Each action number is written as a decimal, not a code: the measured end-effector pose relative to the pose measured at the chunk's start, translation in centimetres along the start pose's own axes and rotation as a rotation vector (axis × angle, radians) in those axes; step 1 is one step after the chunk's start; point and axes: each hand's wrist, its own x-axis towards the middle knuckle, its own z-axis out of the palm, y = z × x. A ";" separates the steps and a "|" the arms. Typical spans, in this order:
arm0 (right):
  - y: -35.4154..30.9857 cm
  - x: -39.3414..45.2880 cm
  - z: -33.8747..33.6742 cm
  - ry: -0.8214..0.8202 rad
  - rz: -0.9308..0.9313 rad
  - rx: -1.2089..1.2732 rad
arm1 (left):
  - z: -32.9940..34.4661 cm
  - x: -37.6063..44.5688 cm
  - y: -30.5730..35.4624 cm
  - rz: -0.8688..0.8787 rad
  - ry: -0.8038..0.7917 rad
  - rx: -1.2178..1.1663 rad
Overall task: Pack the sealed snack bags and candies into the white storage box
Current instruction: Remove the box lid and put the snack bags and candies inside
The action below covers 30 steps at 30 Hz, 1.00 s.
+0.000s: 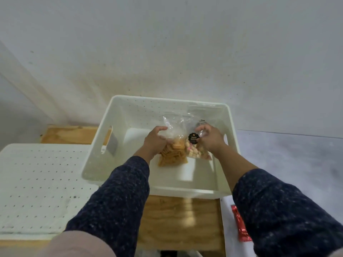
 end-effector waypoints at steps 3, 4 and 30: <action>0.6 1.1 0.8 0.008 0.019 -0.148 | 0.5 0.8 -0.5 0.030 -0.031 0.071; 0.7 1.5 0.9 0.012 0.020 -0.224 | 0.6 1.0 -0.5 0.048 -0.043 0.117; -11.1 -11.7 -18.2 0.124 -0.195 -0.896 | 2.1 -12.2 20.4 0.582 0.294 1.062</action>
